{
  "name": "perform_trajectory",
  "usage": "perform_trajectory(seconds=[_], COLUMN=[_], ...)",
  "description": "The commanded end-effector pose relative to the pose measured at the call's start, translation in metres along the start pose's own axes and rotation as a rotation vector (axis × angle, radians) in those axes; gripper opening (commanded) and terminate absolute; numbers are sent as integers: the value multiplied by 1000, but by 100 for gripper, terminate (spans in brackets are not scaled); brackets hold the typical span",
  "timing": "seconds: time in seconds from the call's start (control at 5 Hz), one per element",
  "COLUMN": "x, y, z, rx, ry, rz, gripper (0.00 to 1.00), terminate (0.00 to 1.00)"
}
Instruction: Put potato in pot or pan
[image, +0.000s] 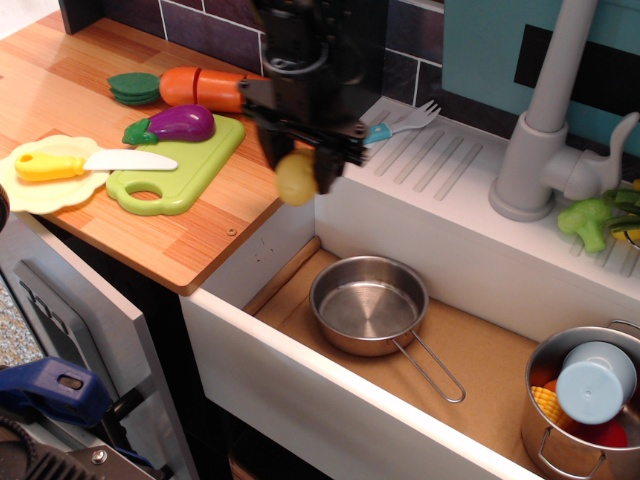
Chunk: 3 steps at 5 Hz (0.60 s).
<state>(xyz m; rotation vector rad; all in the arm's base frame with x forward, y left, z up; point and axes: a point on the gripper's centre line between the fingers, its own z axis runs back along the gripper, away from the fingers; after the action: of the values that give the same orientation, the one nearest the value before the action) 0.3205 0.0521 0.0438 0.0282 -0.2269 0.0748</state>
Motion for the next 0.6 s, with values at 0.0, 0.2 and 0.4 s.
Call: perform_trajectory(seconds=[0.0,0.2,0.4], x=[7,6,7], y=[-20,-28,-36], z=[-3,-13,-16], rx=[-79,-134,-161], ry=[-91,-87,-114], rz=[45,51,45], gripper=[0,0,100], terminate=[0,0,0])
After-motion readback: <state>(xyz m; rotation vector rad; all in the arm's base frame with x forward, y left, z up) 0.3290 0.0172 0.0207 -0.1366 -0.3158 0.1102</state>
